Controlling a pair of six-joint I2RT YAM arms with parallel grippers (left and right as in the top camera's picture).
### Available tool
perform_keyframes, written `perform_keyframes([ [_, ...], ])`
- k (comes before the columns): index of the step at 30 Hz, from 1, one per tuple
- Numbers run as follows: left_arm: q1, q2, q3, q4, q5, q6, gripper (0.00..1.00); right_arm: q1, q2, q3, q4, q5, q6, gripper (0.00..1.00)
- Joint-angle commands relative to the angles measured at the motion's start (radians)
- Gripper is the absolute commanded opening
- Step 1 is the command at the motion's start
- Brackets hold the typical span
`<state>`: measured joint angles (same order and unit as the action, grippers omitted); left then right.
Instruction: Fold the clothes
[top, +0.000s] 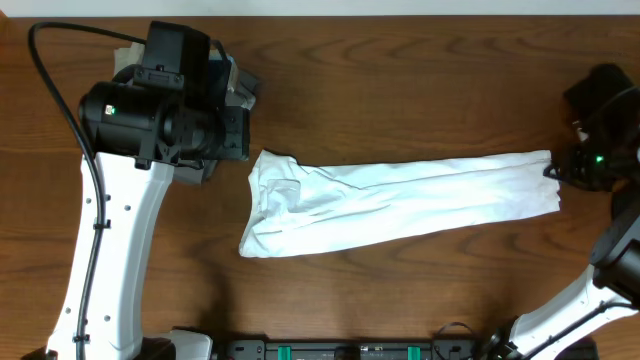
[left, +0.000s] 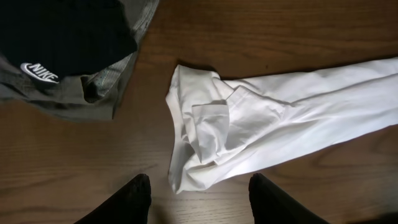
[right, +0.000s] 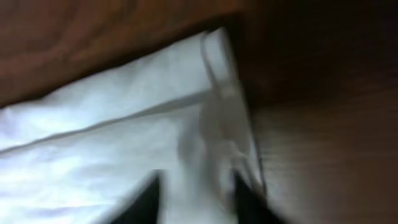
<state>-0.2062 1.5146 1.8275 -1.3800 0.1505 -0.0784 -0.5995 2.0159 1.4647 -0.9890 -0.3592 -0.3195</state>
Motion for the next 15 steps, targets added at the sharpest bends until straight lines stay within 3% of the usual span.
perform_keyframes([
  [1, 0.005, -0.006, 0.003, -0.001, -0.006, 0.006, 0.53, -0.008, -0.032, 0.015, 0.014, 0.035, 0.015, 0.62],
  [9, 0.005, -0.006, 0.003, -0.001, -0.005, 0.006, 0.54, -0.010, 0.003, 0.006, 0.084, 0.026, -0.172, 0.59],
  [15, 0.005, -0.006, 0.003, -0.001, -0.006, 0.006, 0.54, -0.010, 0.077, 0.006, 0.077, 0.002, -0.214, 0.60],
])
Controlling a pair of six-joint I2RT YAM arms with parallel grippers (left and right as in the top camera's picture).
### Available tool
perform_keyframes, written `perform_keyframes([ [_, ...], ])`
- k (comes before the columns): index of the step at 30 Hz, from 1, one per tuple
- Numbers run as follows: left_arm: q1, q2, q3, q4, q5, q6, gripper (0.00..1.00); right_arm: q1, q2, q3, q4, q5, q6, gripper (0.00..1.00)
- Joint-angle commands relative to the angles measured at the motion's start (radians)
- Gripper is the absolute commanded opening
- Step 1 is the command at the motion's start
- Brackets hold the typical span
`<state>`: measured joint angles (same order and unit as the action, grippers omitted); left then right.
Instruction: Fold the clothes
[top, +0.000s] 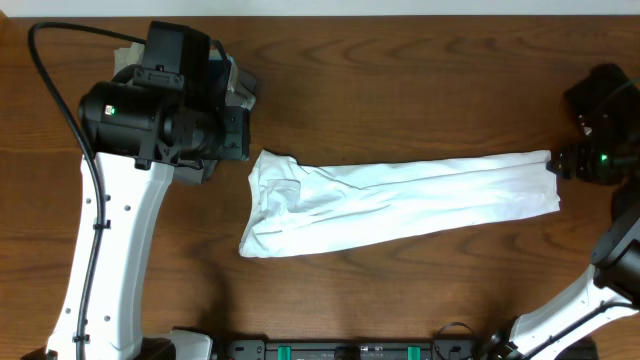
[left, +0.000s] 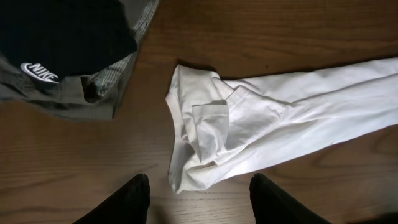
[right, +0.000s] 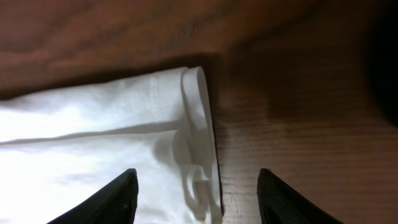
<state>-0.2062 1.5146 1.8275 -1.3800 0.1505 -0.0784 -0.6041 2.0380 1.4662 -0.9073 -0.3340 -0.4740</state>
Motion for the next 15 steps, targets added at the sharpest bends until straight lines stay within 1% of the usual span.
perform_keyframes([
  [1, 0.005, -0.006, 0.003, -0.001, -0.006, 0.006, 0.54, -0.005, 0.069, 0.005, -0.008, -0.038, -0.068, 0.59],
  [5, 0.005, -0.006, 0.003, -0.001, -0.006, 0.006, 0.54, -0.003, 0.128, 0.005, -0.026, -0.067, -0.074, 0.57],
  [9, 0.005, -0.006, 0.003, -0.002, -0.006, 0.006, 0.54, 0.008, 0.158, 0.005, -0.062, -0.079, -0.092, 0.49],
  [10, 0.005, -0.006, 0.003, -0.002, -0.006, 0.006, 0.54, 0.012, 0.158, 0.005, -0.069, -0.078, -0.100, 0.49],
  [11, 0.005, -0.006, 0.003, -0.002, -0.006, 0.006, 0.54, 0.016, 0.158, 0.005, -0.073, -0.074, -0.101, 0.45],
  [12, 0.005, -0.006, 0.003, -0.002, -0.005, 0.006, 0.54, 0.019, 0.158, 0.005, -0.074, -0.073, -0.101, 0.36],
  [13, 0.005, -0.006, 0.003, -0.002, -0.005, 0.006, 0.54, 0.020, 0.158, 0.005, -0.076, -0.068, -0.100, 0.24],
  [14, 0.005, -0.006, 0.003, -0.002, -0.005, 0.006, 0.54, 0.020, 0.158, 0.005, -0.077, -0.065, -0.100, 0.19],
  [15, 0.005, -0.006, 0.003, -0.002, -0.005, 0.006, 0.54, 0.020, 0.158, 0.005, -0.076, -0.060, -0.100, 0.18],
])
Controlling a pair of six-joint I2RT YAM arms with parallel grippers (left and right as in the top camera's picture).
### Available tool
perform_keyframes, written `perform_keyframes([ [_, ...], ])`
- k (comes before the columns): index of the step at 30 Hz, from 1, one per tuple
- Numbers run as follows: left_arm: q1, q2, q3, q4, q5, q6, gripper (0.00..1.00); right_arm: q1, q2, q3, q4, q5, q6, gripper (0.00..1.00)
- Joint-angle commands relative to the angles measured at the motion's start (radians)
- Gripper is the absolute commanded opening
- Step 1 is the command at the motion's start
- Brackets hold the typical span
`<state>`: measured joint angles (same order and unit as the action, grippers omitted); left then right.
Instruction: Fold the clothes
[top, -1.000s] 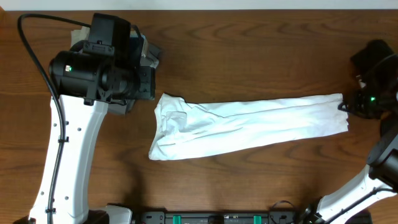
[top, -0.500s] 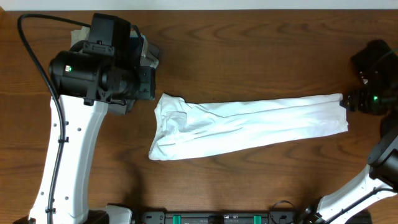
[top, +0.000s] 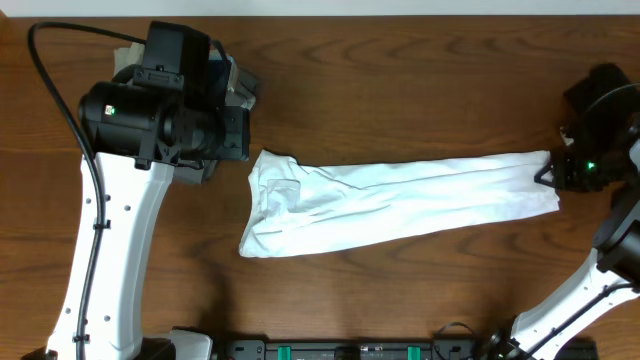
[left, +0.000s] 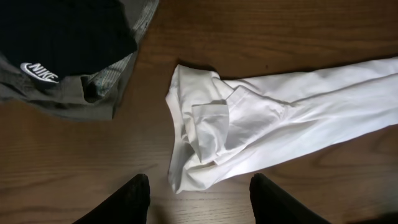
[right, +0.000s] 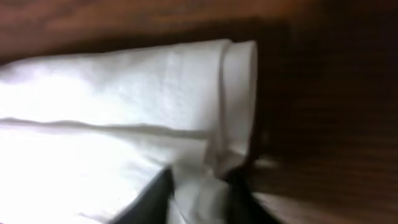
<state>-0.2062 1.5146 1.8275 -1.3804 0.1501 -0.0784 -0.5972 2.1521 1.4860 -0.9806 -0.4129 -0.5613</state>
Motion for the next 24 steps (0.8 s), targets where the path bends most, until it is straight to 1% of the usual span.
perform_keyframes([
  [1, 0.005, -0.006, 0.003, -0.002, -0.005, 0.006, 0.54, 0.013, 0.043, -0.014, -0.003, 0.022, -0.013, 0.15],
  [4, 0.005, -0.006, 0.003, -0.003, -0.005, 0.006, 0.54, 0.005, 0.039, -0.011, -0.002, 0.024, 0.001, 0.01],
  [9, 0.005, -0.006, 0.003, -0.005, -0.006, 0.006, 0.55, -0.031, -0.014, 0.064, -0.018, 0.046, 0.111, 0.01],
  [13, 0.005, -0.006, 0.003, -0.004, -0.008, 0.006, 0.55, -0.051, -0.124, 0.150, -0.034, 0.184, 0.319, 0.01],
  [16, 0.005, -0.006, 0.003, -0.005, -0.009, 0.006, 0.55, -0.038, -0.235, 0.158, -0.029, 0.143, 0.370, 0.01],
  [20, 0.005, -0.006, 0.003, -0.003, -0.009, 0.006, 0.55, 0.034, -0.327, 0.156, -0.052, 0.124, 0.409, 0.01],
  [24, 0.005, -0.006, 0.003, -0.003, -0.009, 0.006, 0.55, 0.164, -0.346, 0.151, -0.143, 0.152, 0.458, 0.01],
])
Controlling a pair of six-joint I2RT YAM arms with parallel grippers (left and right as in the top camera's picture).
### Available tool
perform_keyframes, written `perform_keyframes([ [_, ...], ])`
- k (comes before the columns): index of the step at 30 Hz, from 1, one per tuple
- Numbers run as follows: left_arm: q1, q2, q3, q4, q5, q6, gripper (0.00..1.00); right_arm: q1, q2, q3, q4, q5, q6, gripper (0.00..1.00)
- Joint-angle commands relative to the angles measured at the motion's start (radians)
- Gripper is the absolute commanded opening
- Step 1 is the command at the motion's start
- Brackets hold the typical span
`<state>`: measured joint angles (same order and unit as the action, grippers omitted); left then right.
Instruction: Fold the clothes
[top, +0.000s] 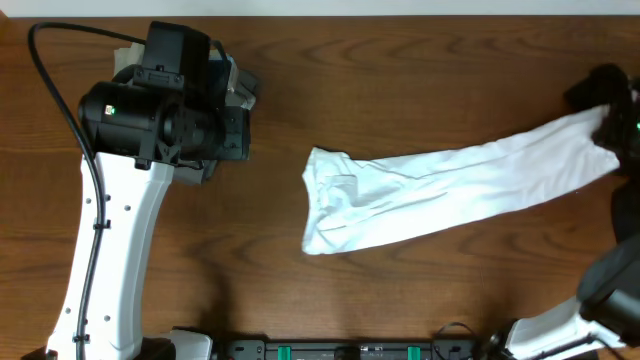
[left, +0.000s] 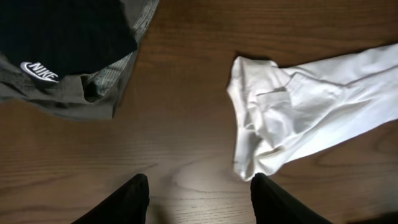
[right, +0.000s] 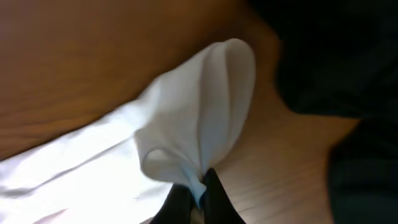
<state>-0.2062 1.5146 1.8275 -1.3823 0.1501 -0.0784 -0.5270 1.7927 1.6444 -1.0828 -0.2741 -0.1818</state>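
A long white garment (top: 450, 190), folded lengthwise, lies slanted across the brown table. Its bunched wide end (left: 267, 124) is near the middle and its narrow end rises to the far right edge. My right gripper (right: 194, 190) is shut on that narrow end, and the cloth (right: 211, 112) bulges above the fingers. In the overhead view the right gripper (top: 612, 128) sits at the frame's right edge. My left gripper (left: 199, 200) hangs open above bare wood, left of the bunched end, holding nothing.
A pile of dark clothes (left: 56, 56) with a Nike logo lies at the back left, partly under the left arm (top: 165, 115). The table's wooden top (top: 400, 80) runs past the garment on all sides.
My right gripper has shut on the narrow end and now sits farther back and right. The whole garment has shifted right, its wide end now near the table's middle. The left arm stayed still.
The garment first lay flat with my right gripper at its narrow end. Then the gripper stood open just off that end, then its fingers were against the hem. Now it holds the hem and the garment lies farther right. The left gripper stayed open throughout.
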Motion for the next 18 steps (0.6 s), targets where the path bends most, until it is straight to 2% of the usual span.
perform_keyframes([
  [1, 0.005, -0.006, 0.003, -0.002, -0.009, 0.006, 0.55, 0.128, 0.014, -0.015, -0.058, 0.039, 0.095, 0.01],
  [4, 0.005, -0.006, 0.003, -0.003, -0.009, 0.006, 0.55, 0.259, 0.014, -0.076, -0.065, 0.146, 0.153, 0.01],
  [10, 0.005, -0.006, 0.003, -0.002, -0.009, 0.006, 0.56, 0.474, 0.014, -0.237, 0.005, 0.163, 0.186, 0.01],
  [18, 0.005, -0.006, 0.003, 0.002, -0.009, 0.006, 0.60, 0.636, 0.014, -0.347, 0.081, 0.158, 0.209, 0.03],
])
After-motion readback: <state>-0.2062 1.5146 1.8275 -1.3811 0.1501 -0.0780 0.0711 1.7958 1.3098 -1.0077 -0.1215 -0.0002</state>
